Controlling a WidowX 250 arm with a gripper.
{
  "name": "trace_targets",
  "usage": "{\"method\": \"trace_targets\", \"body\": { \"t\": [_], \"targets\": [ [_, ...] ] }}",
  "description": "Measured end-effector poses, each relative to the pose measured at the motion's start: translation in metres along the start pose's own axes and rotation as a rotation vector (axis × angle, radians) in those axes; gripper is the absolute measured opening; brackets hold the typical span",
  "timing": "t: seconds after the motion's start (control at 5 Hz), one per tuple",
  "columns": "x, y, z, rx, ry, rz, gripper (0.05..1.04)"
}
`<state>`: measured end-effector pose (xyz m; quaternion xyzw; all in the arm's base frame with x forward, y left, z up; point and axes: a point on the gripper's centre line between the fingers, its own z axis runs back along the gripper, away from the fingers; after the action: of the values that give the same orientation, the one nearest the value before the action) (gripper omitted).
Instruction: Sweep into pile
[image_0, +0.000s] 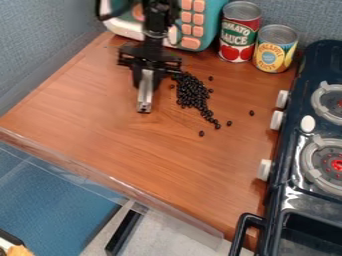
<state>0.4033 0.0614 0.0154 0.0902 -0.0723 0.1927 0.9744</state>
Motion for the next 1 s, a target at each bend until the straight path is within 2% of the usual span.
{"method": "trace_targets", "body": {
  "t": [1.0],
  "targets": [
    [-0.01,-0.023,0.0,-0.002,-0.034,-0.095,0.379]
  ]
}}
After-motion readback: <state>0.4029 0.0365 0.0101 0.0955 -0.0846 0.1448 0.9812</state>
